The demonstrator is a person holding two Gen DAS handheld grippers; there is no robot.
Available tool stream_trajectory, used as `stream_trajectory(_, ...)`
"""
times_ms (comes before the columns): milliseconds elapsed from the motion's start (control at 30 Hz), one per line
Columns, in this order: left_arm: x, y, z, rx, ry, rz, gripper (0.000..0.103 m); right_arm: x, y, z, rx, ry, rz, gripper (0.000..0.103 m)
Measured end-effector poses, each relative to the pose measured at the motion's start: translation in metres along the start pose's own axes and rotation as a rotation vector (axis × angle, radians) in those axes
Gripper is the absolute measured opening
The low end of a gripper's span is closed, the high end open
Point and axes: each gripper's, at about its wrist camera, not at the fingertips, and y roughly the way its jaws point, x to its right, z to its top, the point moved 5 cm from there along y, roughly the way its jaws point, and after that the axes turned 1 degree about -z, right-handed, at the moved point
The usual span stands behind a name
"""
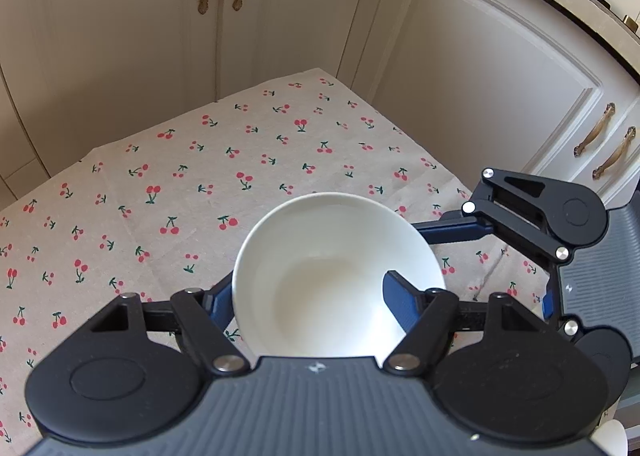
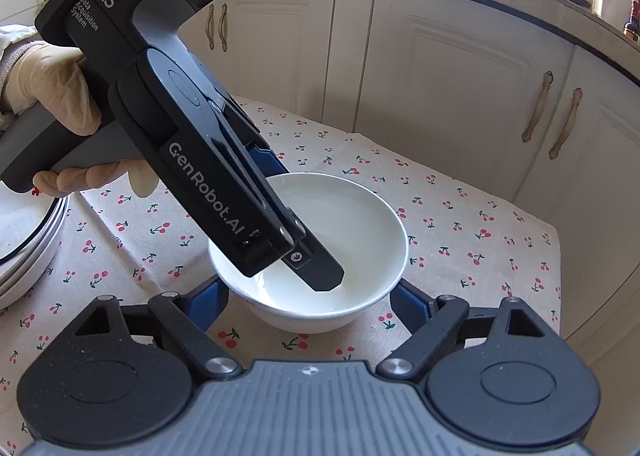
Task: Organize plates and bowls
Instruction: 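Lift the plain white bowl with the left tool and carry it to the bowl stack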
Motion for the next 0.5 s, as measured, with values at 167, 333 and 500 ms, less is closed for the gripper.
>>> stream_trajectory(167, 0.008, -0.01, -0.002, 0.011, 0.008, -0.012, 0.074, -0.003, -0.012, 0.0, 0.003, 0.004, -0.002, 0.091)
stream_trajectory(333, 0.026, -0.025, -0.005, 0.02, 0.02, -0.02, 0.074, -0.009, -0.029, 0.0, -0.009, 0.005, -0.005, 0.091)
stream_trajectory(500, 0.051, -0.047, -0.01, 0.033, 0.041, -0.018, 0.074, -0.02, -0.052, 0.0, -0.015, -0.002, -0.022, 0.091)
